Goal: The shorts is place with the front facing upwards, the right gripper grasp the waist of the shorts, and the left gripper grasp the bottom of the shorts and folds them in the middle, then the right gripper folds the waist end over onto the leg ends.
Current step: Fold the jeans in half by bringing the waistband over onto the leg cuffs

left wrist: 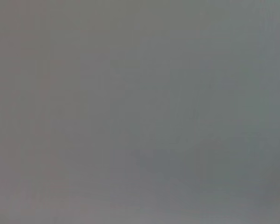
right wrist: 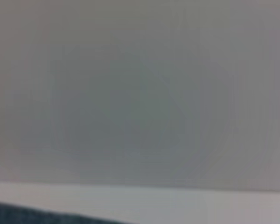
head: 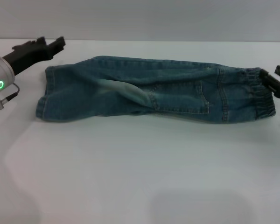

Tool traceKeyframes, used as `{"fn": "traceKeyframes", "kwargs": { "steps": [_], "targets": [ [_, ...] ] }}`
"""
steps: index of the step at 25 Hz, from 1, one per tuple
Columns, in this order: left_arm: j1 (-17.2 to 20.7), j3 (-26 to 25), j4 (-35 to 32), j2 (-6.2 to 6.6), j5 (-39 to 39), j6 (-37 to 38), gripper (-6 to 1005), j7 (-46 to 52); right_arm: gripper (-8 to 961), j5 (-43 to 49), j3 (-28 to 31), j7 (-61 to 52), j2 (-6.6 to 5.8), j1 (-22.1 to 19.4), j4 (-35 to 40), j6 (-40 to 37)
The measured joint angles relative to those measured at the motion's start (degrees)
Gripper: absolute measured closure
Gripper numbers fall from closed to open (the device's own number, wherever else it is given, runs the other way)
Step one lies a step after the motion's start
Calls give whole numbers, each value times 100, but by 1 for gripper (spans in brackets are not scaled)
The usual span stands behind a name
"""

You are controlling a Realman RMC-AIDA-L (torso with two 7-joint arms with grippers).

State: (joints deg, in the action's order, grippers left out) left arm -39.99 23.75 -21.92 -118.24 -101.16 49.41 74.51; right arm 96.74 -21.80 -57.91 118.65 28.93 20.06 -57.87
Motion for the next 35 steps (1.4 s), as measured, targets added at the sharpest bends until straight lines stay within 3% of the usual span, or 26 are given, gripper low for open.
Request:
{"fn": "traceKeyframes", "kwargs": {
  "steps": [7, 9, 16, 19, 26, 35],
  "targets": [
    [268, -10, 464, 0, 1465, 1391, 367, -1771, 446, -28, -100, -1034, -67, -415, 836, -1019],
    [330, -9, 577, 2, 1590, 1766, 368, -2172, 446, 238, -158, -1713, -177, -474, 1149, -1318],
    [499, -22, 1018, -14, 1953, 2703, 371, -3446, 446, 1847, -215, -4107, -763, -219, 2033, -2191],
    [580, -22, 1170, -24, 2115, 2921, 373, -3745, 446, 2677, -246, -4929, -884, 26, 2401, -2357],
    [663, -16, 1750, -28, 2156, 3332, 383, -4330, 445, 3903, -848, -5777, -822, 471, 2759, -2198],
    [688, -20, 1955, -27, 2161, 3572, 383, -4514, 445, 4805, -1485, -6053, -461, 928, 2740, -1697]
  ]
}}
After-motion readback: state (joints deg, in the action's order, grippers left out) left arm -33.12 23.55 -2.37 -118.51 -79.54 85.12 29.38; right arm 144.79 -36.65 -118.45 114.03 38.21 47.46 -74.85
